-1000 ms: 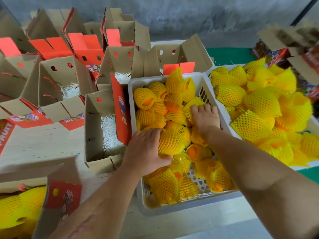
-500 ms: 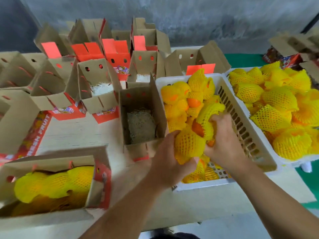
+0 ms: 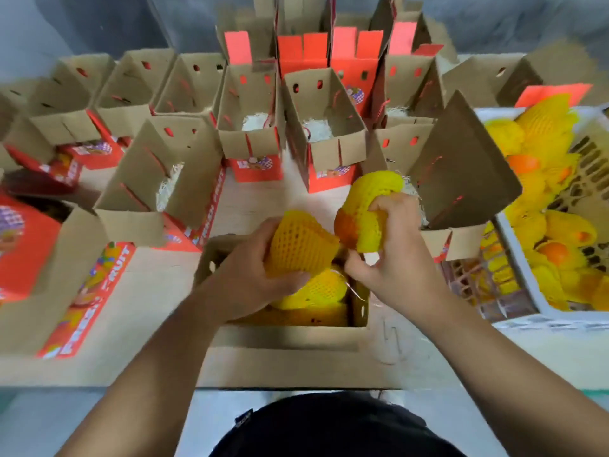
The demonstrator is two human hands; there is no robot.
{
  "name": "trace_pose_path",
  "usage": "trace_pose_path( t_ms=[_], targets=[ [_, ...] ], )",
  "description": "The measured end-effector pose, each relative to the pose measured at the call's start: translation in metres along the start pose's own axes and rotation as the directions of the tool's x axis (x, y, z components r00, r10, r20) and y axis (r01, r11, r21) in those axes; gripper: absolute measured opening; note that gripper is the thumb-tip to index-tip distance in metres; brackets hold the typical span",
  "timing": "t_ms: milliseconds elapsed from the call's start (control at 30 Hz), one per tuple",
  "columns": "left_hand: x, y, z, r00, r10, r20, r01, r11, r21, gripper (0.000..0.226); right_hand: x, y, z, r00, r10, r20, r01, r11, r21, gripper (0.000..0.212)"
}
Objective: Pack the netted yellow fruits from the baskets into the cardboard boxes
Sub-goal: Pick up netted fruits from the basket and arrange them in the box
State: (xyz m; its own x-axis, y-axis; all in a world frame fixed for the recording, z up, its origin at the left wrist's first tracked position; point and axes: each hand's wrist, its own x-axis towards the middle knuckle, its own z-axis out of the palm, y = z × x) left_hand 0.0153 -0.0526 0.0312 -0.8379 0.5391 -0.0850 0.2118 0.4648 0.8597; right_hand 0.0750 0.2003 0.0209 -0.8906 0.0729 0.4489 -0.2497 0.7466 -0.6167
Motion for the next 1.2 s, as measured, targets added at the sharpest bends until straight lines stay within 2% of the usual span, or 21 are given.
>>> trace_pose_path(
  t_ms=[100, 167, 233, 300, 333, 400, 533, 633, 700, 767, 833, 867, 933, 967, 1000, 1033, 1067, 1100, 1133, 1167, 1200],
  targets=[
    [-0.009, -0.042, -0.055, 0.985, -0.139, 0.098, 0.137, 0.99, 0.026, 0.086, -0.008, -0.018, 0.058, 0.984, 0.177, -0.016, -0.173, 0.975, 0.142, 0.068],
    [-0.009, -0.055, -0.074, 0.947, -0.213, 0.24, 0.172, 0.969, 0.18, 0.089, -0.019, -0.022, 0.082, 0.956, 0.292, -0.017, -0.283, 0.938, 0.202, 0.067],
    [-0.008, -0.064, -0.076, 0.875, -0.264, 0.405, 0.069, 0.897, 0.436, 0.089, -0.029, -0.022, 0.093, 0.935, 0.354, 0.003, -0.347, 0.915, 0.206, 0.069],
    [-0.005, -0.071, -0.068, 0.829, -0.256, 0.498, -0.166, 0.737, 0.655, 0.083, -0.034, -0.02, 0.097, 0.929, 0.369, 0.015, -0.365, 0.911, 0.191, 0.069],
    [-0.003, -0.074, -0.063, 0.819, -0.247, 0.517, -0.26, 0.644, 0.72, 0.079, -0.034, -0.019, 0.097, 0.929, 0.369, 0.015, -0.366, 0.912, 0.188, 0.069],
    [0.002, -0.077, -0.053, 0.815, -0.264, 0.515, -0.337, 0.506, 0.794, 0.075, -0.032, -0.019, 0.096, 0.928, 0.372, 0.021, -0.37, 0.912, 0.179, 0.07],
    [0.007, -0.08, -0.023, 0.832, -0.357, 0.424, -0.286, 0.379, 0.88, 0.072, -0.033, -0.019, 0.097, 0.93, 0.367, 0.012, -0.366, 0.923, 0.118, 0.069],
    [0.003, -0.089, -0.011, 0.821, -0.378, 0.428, -0.348, 0.263, 0.9, 0.07, -0.032, -0.022, 0.096, 0.934, 0.357, 0.015, -0.357, 0.932, 0.068, 0.071],
    [0.007, -0.089, -0.021, 0.801, -0.343, 0.491, -0.409, 0.285, 0.867, 0.067, -0.031, -0.023, 0.094, 0.931, 0.363, 0.02, -0.364, 0.93, 0.06, 0.073],
    [0.018, -0.084, -0.041, 0.717, -0.429, 0.549, -0.421, 0.36, 0.832, 0.075, -0.03, -0.027, 0.093, 0.926, 0.377, 0.034, -0.378, 0.923, 0.073, 0.074],
    [0.026, -0.075, -0.053, 0.644, -0.517, 0.564, -0.348, 0.459, 0.818, 0.07, -0.03, -0.03, 0.091, 0.921, 0.386, 0.048, -0.389, 0.918, 0.079, 0.071],
    [0.026, -0.073, -0.054, 0.656, -0.501, 0.564, -0.35, 0.46, 0.816, 0.065, -0.03, -0.034, 0.091, 0.919, 0.391, 0.051, -0.394, 0.915, 0.083, 0.07],
    [0.016, -0.072, -0.049, 0.72, -0.42, 0.552, -0.396, 0.405, 0.824, 0.056, -0.031, -0.042, 0.092, 0.906, 0.42, 0.052, -0.423, 0.9, 0.104, 0.07],
    [0.012, -0.072, -0.046, 0.754, -0.37, 0.543, -0.392, 0.41, 0.824, 0.051, -0.032, -0.047, 0.092, 0.896, 0.44, 0.055, -0.443, 0.888, 0.125, 0.069],
    [0.011, -0.071, -0.044, 0.787, -0.317, 0.529, -0.353, 0.473, 0.807, 0.046, -0.032, -0.052, 0.091, 0.886, 0.46, 0.062, -0.464, 0.87, 0.165, 0.068],
    [0.013, -0.07, -0.043, 0.835, -0.241, 0.495, -0.264, 0.614, 0.744, 0.037, -0.032, -0.057, 0.09, 0.877, 0.474, 0.082, -0.479, 0.848, 0.228, 0.066],
    [0.014, -0.068, -0.041, 0.885, -0.183, 0.429, -0.121, 0.798, 0.59, 0.028, -0.033, -0.062, 0.09, 0.872, 0.476, 0.113, -0.487, 0.825, 0.287, 0.063],
    [0.014, -0.065, -0.038, 0.924, -0.155, 0.349, 0.036, 0.946, 0.323, 0.022, -0.034, -0.067, 0.09, 0.865, 0.477, 0.157, -0.5, 0.785, 0.366, 0.06],
    [0.012, -0.062, -0.035, 0.947, -0.159, 0.28, 0.161, 0.987, 0.016, 0.024, -0.034, -0.072, 0.09, 0.844, 0.496, 0.204, -0.531, 0.723, 0.443, 0.058],
    [0.009, -0.06, -0.032, 0.949, -0.174, 0.264, 0.241, 0.938, -0.249, 0.033, -0.035, -0.077, 0.092, 0.811, 0.531, 0.244, -0.57, 0.624, 0.534, 0.056],
    [0.004, -0.06, -0.027, 0.935, -0.177, 0.306, 0.305, 0.842, -0.445, 0.041, -0.037, -0.082, 0.093, 0.779, 0.563, 0.276, -0.6, 0.542, 0.588, 0.054]
  ],
)
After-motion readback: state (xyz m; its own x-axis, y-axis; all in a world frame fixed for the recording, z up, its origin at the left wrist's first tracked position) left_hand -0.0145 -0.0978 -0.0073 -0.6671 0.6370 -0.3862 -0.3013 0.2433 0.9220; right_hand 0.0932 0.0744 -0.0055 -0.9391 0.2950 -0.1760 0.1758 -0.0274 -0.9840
